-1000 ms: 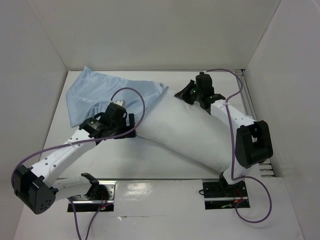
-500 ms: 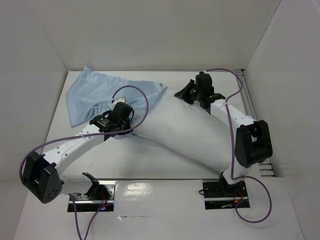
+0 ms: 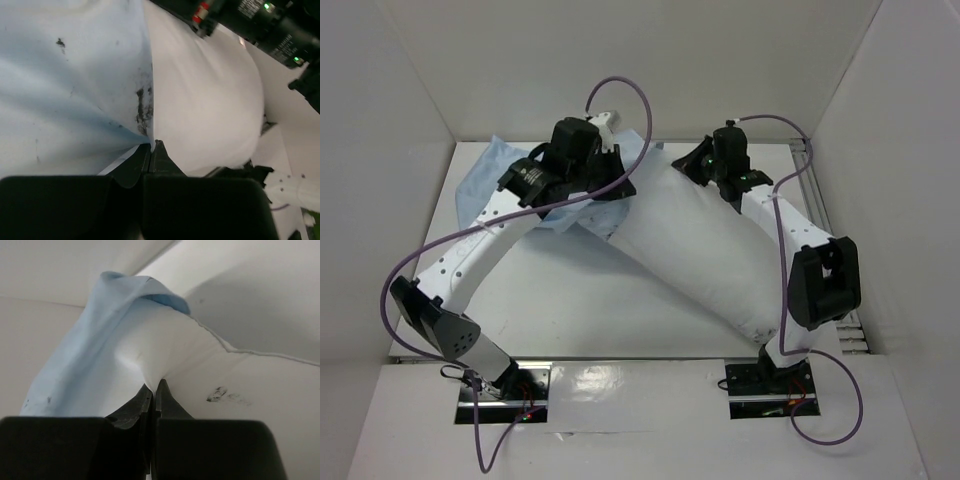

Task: Put the pillow into the pillowcase

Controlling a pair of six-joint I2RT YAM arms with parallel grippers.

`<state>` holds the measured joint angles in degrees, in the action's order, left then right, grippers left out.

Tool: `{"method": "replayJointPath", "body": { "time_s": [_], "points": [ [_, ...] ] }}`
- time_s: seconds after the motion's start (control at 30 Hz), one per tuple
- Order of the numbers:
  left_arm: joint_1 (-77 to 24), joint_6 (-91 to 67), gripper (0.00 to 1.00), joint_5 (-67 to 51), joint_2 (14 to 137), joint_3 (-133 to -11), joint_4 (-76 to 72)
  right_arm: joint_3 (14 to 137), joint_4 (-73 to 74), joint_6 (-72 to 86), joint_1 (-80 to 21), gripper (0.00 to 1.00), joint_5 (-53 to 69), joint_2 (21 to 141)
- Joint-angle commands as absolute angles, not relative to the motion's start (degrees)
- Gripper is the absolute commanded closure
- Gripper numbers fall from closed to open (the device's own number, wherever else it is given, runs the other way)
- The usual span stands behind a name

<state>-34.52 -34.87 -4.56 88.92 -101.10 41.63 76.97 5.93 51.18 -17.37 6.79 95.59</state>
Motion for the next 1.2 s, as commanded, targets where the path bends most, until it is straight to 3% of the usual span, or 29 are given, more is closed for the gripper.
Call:
{"method": "replayJointPath", "body": {
  "time_s": [0.0, 0.23, 0.27, 0.33, 0.37, 0.4, 0.47, 0.53, 0.6, 0.63, 0.67, 0.7, 0.77, 0.83, 0.87, 0.93, 0.97, 1.03, 1.07, 1.17],
  "points": [
    [-35.33, -32.96, 1.0, -15.12, 90.53, -101.09, 41.93, 80.86, 1.41, 53.96, -18.46, 1.0, 3.43, 91.76],
    [-38.58, -31.82, 1.0, -22.24, 87.54, -83.07, 38.5, 71.65, -0.52, 53.35, -20.39, 1.0, 5.0, 92.29],
    [-38.58, -30.6, 0.96, -21.71, 86.76, -83.06, 39.8, 70.41, -0.53, 53.35, -21.17, 1.0, 5.01, 92.29],
    [-39.11, -28.84, 0.7, -20.23, 86.22, -85.15, 44.87, 67.6, -0.53, 52.3, -22.49, 1.0, 5.53, 91.67],
    [-39.11, -27.26, 0.35, -17.0, 86.22, -89.08, 46.83, 66.8, -0.53, 51.77, -23.2, 1.0, 5.54, 91.15],
    [-39.11, -26.55, 0.21, -15.22, 86.83, -91.56, 48.85, 65.14, -0.53, 51.77, -23.2, 1.0, 5.54, 90.45],
    [-39.11, -24.88, 0.05, -11.19, 88.06, -99.18, 54.3, 63.81, -0.53, 51.25, -23.82, 1.0, 6.06, 89.83],
    [-38.59, -23.65, 0.05, -9.68, 90.77, -103.95, 56.85, 63.11, -0.53, 50.63, -24.43, 1.0, 6.06, 89.3],
    [-37.89, -23.03, 0.14, -6.6, 92.63, -108.6, 58.53, 63.11, -0.53, 49.58, -25.04, 1.0, 6.59, 89.3],
    [-37.88, -23.03, 0.41, -5.72, 93.59, -109.5, 58.54, 63.11, -0.53, 49.05, -25.05, 1.0, 6.59, 89.3],
    [-36.92, -23.72, 0.55, -5.19, 95.6, -110.47, 58.54, 63.11, -0.53, 49.04, -25.74, 1.0, 6.59, 88.6],
    [-35.87, -24.25, 0.64, -5.19, 96.67, -111.87, 57.75, 63.11, -0.53, 48.26, -26.27, 1.0, 6.59, 88.07],
    [-35.33, -25.48, 0.7, -3.26, 100.52, -114.16, 57.22, 61.88, -1.48, 47.55, -26.28, 1.0, 7.9, 87.46],
    [-34.01, -27.5, 0.7, -1.67, 103.35, -118.99, 58.0, 61.09, -2.72, 45.27, -26.28, 1.0, 10.1, 86.75],
    [-33.14, -27.51, 0.55, -1.67, 104.58, -120.13, 58.01, 61.08, -2.2, 44.22, -26.28, 1.0, 10.89, 86.75],
    [-32.61, -26.89, 0.38, -2.55, 109.23, -123.9, 58.01, 64.4, 4.61, 40.01, -26.28, 0.97, 9.77, 86.75],
    [-32.61, -26.89, 0.32, -2.03, 111.08, -125.58, 60.18, 65.73, 7.36, 38.69, -26.28, 0.84, 7.84, 86.75],
    [-32.61, -26.89, 0.24, 1.22, 115.9, -130.05, 62.04, 67.84, 12.54, 35.7, -25.67, 0.47, 6.07, 85.96],
    [-32.61, -27.5, 0.24, 2.1, 116.88, -131.03, 62.83, 68.46, 13.96, 34.99, -25.66, 0.37, 4.93, 85.09],
    [-32.61, -28.3, 0.24, 5.0, 117.51, -130.35, 60.83, 70.92, 19.5, 32.0, -25.66, 0.27, -0.42, 81.13]
  ]
}}
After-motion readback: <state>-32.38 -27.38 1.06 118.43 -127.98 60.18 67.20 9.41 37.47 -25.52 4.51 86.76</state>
